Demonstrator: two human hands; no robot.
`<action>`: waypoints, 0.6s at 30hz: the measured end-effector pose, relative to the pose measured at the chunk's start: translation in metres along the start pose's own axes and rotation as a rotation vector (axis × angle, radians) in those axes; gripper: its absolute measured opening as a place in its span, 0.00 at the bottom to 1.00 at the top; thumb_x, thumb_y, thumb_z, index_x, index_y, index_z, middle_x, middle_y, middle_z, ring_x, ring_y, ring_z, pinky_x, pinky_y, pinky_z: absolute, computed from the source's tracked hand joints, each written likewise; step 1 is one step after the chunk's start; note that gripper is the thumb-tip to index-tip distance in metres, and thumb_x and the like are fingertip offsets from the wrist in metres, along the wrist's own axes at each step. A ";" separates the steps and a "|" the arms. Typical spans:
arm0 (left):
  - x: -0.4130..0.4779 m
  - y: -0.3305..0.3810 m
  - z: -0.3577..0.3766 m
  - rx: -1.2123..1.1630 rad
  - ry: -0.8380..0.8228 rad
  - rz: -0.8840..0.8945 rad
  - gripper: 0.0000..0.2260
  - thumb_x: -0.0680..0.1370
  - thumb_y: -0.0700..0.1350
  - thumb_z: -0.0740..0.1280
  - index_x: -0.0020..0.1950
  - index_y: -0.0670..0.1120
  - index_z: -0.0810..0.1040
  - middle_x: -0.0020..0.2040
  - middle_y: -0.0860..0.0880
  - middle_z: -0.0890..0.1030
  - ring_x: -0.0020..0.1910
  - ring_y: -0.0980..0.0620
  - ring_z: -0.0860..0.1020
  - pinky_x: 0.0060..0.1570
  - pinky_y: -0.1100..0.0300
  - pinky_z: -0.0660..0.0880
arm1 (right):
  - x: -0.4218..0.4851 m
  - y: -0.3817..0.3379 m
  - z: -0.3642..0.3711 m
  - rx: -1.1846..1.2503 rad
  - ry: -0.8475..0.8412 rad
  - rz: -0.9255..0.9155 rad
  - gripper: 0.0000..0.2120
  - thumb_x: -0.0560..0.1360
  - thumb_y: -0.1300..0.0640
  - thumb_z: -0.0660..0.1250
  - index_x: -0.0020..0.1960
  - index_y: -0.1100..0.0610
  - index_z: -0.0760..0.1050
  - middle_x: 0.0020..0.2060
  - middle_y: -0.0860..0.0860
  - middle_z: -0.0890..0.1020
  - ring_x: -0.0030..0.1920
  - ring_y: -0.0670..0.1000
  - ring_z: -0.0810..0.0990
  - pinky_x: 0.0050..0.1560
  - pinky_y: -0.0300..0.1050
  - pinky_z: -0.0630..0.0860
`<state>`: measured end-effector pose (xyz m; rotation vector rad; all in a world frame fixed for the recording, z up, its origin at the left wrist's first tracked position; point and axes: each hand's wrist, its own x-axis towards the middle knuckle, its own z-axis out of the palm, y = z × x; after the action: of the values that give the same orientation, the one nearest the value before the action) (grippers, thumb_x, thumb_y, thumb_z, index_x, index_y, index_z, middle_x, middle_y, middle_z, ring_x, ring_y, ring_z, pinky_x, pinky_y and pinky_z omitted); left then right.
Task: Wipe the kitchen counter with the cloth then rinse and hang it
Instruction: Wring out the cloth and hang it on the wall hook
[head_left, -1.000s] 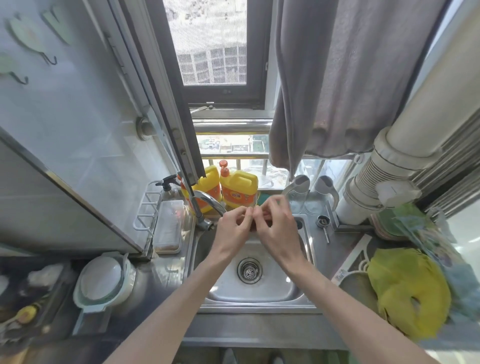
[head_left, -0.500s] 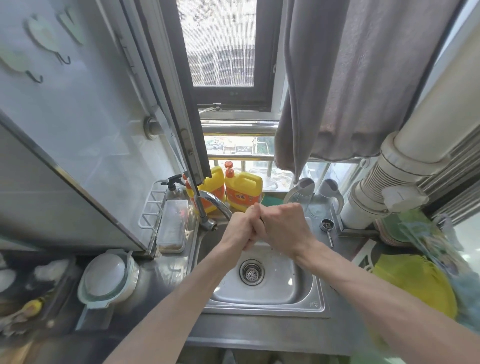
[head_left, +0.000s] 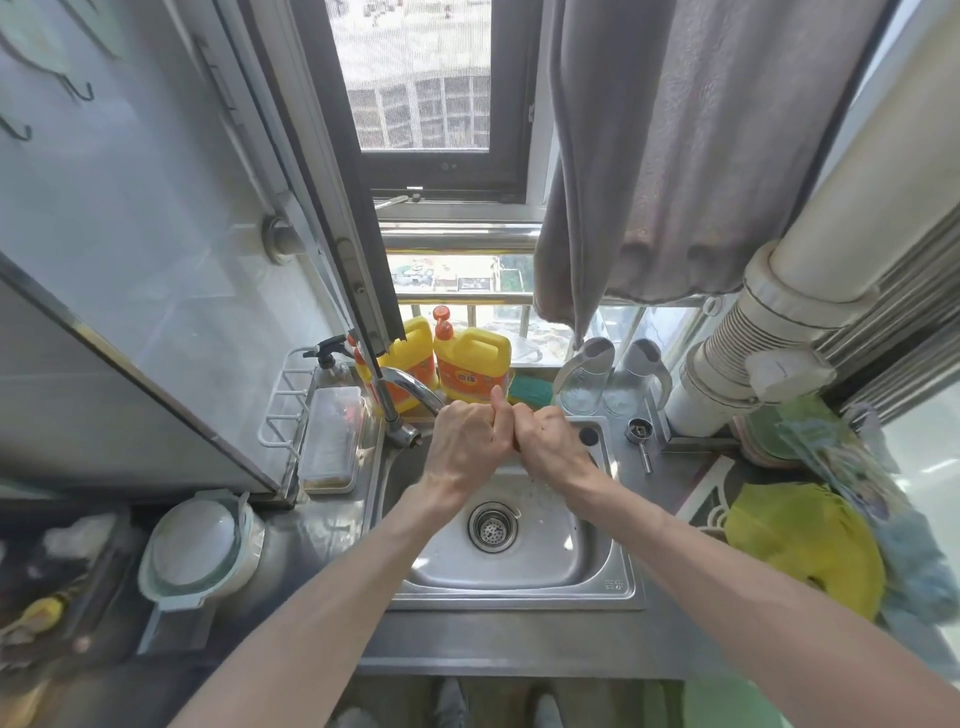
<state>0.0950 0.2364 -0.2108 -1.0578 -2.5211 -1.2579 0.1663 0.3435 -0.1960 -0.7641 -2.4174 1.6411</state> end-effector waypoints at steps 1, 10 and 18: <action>0.000 -0.001 0.000 0.002 -0.003 0.020 0.30 0.84 0.47 0.54 0.20 0.47 0.65 0.17 0.47 0.71 0.14 0.51 0.67 0.22 0.71 0.58 | -0.001 0.001 0.000 0.027 -0.013 0.031 0.29 0.84 0.50 0.58 0.24 0.52 0.61 0.19 0.47 0.65 0.21 0.46 0.62 0.25 0.40 0.62; 0.002 -0.013 0.001 -0.004 0.003 0.076 0.28 0.84 0.45 0.56 0.22 0.49 0.62 0.17 0.49 0.68 0.15 0.49 0.68 0.24 0.71 0.55 | 0.002 0.000 0.008 0.300 -0.202 0.318 0.23 0.84 0.47 0.54 0.32 0.52 0.67 0.23 0.48 0.63 0.23 0.47 0.59 0.26 0.39 0.56; 0.001 -0.026 -0.003 0.136 -0.003 0.226 0.28 0.84 0.45 0.56 0.22 0.45 0.66 0.18 0.51 0.68 0.15 0.49 0.68 0.20 0.58 0.63 | 0.002 0.002 0.011 0.326 -0.263 0.347 0.29 0.86 0.46 0.52 0.27 0.51 0.67 0.24 0.48 0.63 0.25 0.48 0.58 0.26 0.39 0.56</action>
<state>0.0769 0.2241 -0.2256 -1.2688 -2.3689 -1.0103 0.1616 0.3357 -0.2027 -1.0054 -2.1692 2.3283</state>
